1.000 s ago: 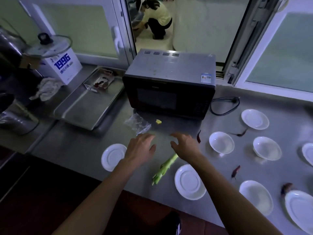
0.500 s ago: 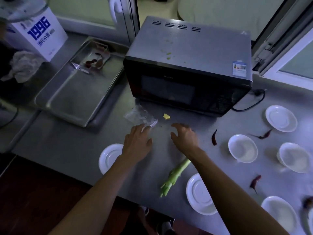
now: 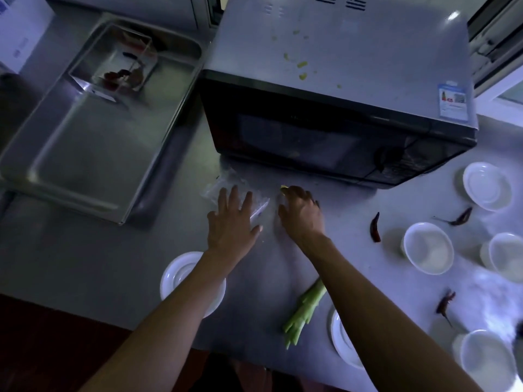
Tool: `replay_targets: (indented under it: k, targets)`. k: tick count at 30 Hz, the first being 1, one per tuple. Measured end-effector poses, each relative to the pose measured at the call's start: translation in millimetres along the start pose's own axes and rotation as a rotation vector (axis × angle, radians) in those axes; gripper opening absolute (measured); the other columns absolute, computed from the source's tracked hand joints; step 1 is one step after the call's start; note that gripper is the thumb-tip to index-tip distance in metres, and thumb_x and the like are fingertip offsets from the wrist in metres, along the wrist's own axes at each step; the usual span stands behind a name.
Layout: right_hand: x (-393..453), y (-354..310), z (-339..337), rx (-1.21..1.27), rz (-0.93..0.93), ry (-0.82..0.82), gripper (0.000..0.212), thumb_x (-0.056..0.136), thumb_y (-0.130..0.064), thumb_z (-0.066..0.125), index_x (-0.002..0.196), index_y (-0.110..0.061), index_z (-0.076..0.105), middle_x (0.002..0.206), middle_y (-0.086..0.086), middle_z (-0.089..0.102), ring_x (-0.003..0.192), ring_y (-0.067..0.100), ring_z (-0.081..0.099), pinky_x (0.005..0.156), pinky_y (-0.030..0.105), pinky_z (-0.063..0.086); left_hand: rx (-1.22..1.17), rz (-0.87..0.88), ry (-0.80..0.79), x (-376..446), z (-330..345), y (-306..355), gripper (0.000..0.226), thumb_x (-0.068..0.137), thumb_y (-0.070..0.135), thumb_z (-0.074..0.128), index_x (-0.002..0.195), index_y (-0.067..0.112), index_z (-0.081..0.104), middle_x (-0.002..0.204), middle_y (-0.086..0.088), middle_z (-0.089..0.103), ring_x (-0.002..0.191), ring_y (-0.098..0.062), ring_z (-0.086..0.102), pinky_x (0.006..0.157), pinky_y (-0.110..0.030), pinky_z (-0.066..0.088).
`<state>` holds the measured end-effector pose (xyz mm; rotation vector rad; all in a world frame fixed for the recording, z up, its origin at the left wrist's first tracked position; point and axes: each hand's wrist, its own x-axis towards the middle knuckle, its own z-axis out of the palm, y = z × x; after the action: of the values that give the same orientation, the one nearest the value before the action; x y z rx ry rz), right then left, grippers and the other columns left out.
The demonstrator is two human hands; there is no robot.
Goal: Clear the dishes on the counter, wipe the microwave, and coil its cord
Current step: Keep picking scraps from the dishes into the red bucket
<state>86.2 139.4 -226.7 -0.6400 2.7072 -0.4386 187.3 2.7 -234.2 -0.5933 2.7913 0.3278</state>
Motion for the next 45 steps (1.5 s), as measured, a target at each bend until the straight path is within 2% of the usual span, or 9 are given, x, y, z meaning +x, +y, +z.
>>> replay_targets:
  k: [5,9,15,24,31,36,45]
  targets:
    - [15,-1,9,-0.037,0.008,0.016,0.042,0.098,-0.020,0.057,0.140,-0.021,0.052,0.145,0.005,0.049,0.131,0.028,0.046,0.105,0.046,0.046,0.044,0.029,-0.020,14,6,-7,0.081,0.092,0.055,0.054,0.155,0.026,0.012,0.164,-0.009,0.005,0.151,-0.036,0.002,0.104,-0.055,0.040]
    - [23,2,14,-0.062,0.022,0.027,0.036,0.099,-0.021,0.056,0.136,-0.023,0.055,0.140,0.005,0.053,0.127,0.027,0.046,0.103,0.044,0.045,0.057,0.051,-0.007,18,7,-13,0.071,0.093,0.047,0.054,0.153,0.026,0.022,0.161,-0.009,0.015,0.149,-0.035,0.010,0.101,-0.051,0.043]
    - [28,4,19,-0.092,0.030,0.041,0.032,0.101,-0.018,0.053,0.132,-0.021,0.059,0.136,0.009,0.055,0.124,0.028,0.048,0.104,0.043,0.043,0.039,0.124,0.015,21,9,-22,0.049,0.099,0.036,0.043,0.146,0.026,0.038,0.158,-0.004,0.027,0.149,-0.030,0.015,0.106,-0.044,0.040]
    - [32,0,16,-0.020,0.021,0.044,0.030,0.095,-0.016,0.062,0.125,-0.016,0.061,0.132,0.009,0.057,0.123,0.029,0.049,0.102,0.044,0.042,-0.060,0.166,0.099,18,9,-35,0.040,0.101,0.028,0.043,0.140,0.024,0.052,0.152,0.000,0.044,0.147,-0.023,0.026,0.102,-0.041,0.041]
    - [27,-3,15,0.002,0.024,0.080,0.032,0.092,-0.009,0.062,0.123,-0.014,0.060,0.122,0.011,0.062,0.117,0.030,0.052,0.098,0.042,0.042,-0.113,0.181,0.141,13,11,-41,0.037,0.100,0.027,0.048,0.136,0.022,0.057,0.146,-0.001,0.051,0.144,-0.024,0.034,0.100,-0.042,0.044]
    - [19,-1,18,0.032,0.013,0.098,0.022,0.095,-0.008,0.058,0.114,-0.014,0.066,0.113,0.010,0.066,0.107,0.028,0.057,0.097,0.042,0.044,-0.131,0.222,0.183,10,12,-43,0.037,0.098,0.025,0.053,0.135,0.022,0.058,0.143,-0.002,0.054,0.141,-0.026,0.038,0.098,-0.042,0.046]
    - [-15,0,-4,0.141,0.085,0.237,0.016,0.089,-0.007,0.064,0.100,-0.015,0.072,0.096,0.009,0.071,0.089,0.030,0.063,0.086,0.042,0.049,-0.136,0.399,0.232,4,-7,-35,0.037,0.096,0.019,0.056,0.133,0.018,0.059,0.139,-0.004,0.057,0.139,-0.028,0.041,0.098,-0.044,0.047]
